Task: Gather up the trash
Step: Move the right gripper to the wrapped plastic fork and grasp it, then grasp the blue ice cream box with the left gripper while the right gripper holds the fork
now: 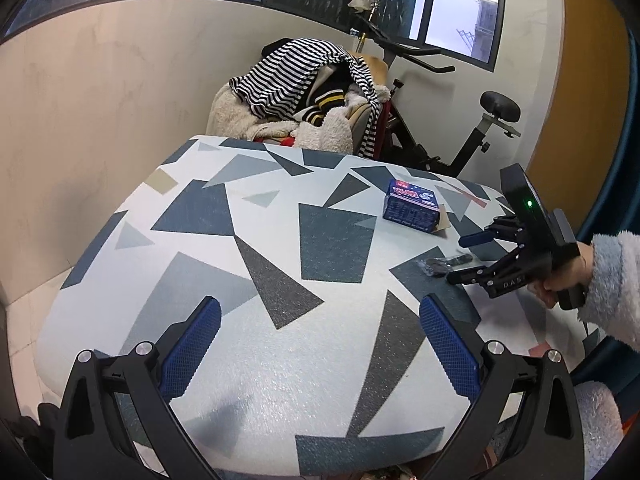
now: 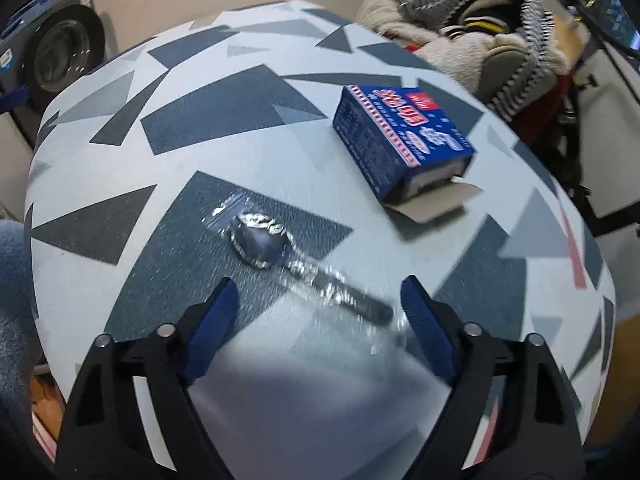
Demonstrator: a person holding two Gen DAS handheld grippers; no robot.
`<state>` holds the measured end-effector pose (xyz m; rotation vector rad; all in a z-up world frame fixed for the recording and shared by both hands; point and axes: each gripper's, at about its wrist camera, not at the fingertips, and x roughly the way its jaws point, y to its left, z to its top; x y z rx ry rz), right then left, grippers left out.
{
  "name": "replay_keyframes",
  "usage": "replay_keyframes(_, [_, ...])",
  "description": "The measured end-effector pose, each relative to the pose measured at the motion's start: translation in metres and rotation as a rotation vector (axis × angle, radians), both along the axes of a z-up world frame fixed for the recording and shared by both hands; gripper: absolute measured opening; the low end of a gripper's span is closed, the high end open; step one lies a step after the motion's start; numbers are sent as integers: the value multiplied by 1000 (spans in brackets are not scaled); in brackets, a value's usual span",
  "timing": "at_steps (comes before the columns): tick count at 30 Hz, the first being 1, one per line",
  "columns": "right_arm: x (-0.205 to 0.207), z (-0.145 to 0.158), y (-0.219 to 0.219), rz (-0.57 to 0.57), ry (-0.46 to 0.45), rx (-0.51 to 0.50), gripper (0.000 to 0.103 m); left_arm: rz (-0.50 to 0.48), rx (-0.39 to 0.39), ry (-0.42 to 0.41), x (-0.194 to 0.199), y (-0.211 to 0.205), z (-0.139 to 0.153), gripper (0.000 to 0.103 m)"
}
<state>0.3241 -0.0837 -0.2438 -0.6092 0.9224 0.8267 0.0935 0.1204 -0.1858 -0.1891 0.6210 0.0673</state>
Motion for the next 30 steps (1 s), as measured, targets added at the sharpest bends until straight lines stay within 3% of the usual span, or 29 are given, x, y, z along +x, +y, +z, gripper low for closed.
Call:
replay_keyframes(4, [14, -2, 6, 35, 113, 35, 72, -2, -4, 3, 6, 2, -2, 97])
replay_keyframes(10, [13, 4, -5, 8, 191, 105, 41, -18, -17, 3, 14, -3, -1, 97])
replay_keyframes(11, [12, 4, -8, 1, 198, 114, 33, -26, -13, 1, 15, -5, 0, 97])
replay_keyframes(12, [8, 5, -17, -21, 215, 147, 17, -36, -5, 2, 17, -9, 1, 97])
replay_keyframes(14, [4, 4, -21, -28, 216, 166, 16, -55, 4, 5, 20, -14, 3, 97])
replay_keyframes(16, [-3, 8, -35, -69, 215, 250, 16, -81, 6, 10, 26, -19, 4, 97])
replay_keyframes(18, [-10, 15, -60, -172, 171, 382, 15, -107, 11, 12, 33, -26, 6, 97])
replay_keyframes(20, [-14, 19, -79, -275, 114, 450, 15, -147, 28, 13, 46, -36, 8, 97])
replay_keyframes(21, [-14, 19, -82, -287, 107, 456, 15, -162, 36, 13, 52, -40, 8, 97])
replay_keyframes(22, [-19, 20, -97, -410, 30, 493, 15, -187, 46, 15, 63, -46, 8, 97])
replay_keyframes(24, [-25, 20, -106, -520, -24, 519, 15, -223, 56, 28, 83, -56, 8, 97])
replay_keyframes(27, [-31, 30, -115, -621, -93, 566, 15, -279, 57, 48, 117, -71, 6, 97])
replay_keyframes(30, [-24, 26, -124, -694, -78, 601, 15, -338, 77, 71, 153, -88, 1, 97])
